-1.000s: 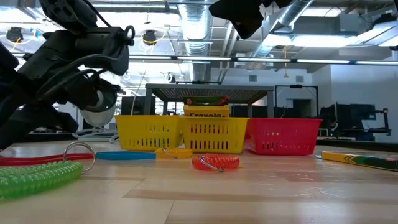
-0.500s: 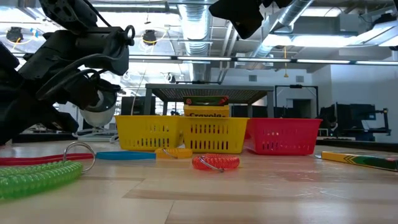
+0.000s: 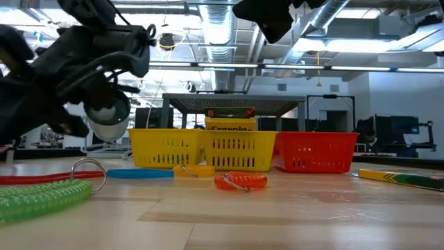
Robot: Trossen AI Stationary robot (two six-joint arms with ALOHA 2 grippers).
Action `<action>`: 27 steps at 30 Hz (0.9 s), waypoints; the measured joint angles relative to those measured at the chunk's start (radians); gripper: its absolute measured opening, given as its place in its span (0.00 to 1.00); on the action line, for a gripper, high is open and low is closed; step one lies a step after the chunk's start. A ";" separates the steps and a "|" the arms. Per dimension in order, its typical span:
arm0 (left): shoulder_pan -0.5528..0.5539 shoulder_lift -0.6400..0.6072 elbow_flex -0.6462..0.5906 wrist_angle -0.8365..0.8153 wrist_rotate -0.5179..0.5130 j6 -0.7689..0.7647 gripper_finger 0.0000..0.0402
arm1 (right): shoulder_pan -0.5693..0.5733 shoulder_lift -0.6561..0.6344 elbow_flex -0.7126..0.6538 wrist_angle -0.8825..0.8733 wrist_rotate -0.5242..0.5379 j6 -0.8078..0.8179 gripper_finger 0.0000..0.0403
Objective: Pick & Place Office Desk Supplies
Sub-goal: Put the crayon box into the right yellow basket
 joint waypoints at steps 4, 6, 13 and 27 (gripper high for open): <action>0.019 -0.036 0.036 -0.040 -0.002 0.019 0.00 | 0.000 0.000 0.000 0.001 0.000 0.005 0.55; 0.028 -0.063 0.054 -0.051 -0.001 0.019 0.00 | 0.000 0.000 0.000 0.000 0.000 0.007 0.55; 0.028 -0.146 0.129 -0.117 -0.008 0.013 0.00 | -0.003 0.000 0.000 -0.002 0.000 0.007 0.55; 0.028 -0.172 0.267 -0.277 -0.110 -0.008 0.00 | -0.009 0.000 0.000 0.003 0.000 0.016 0.55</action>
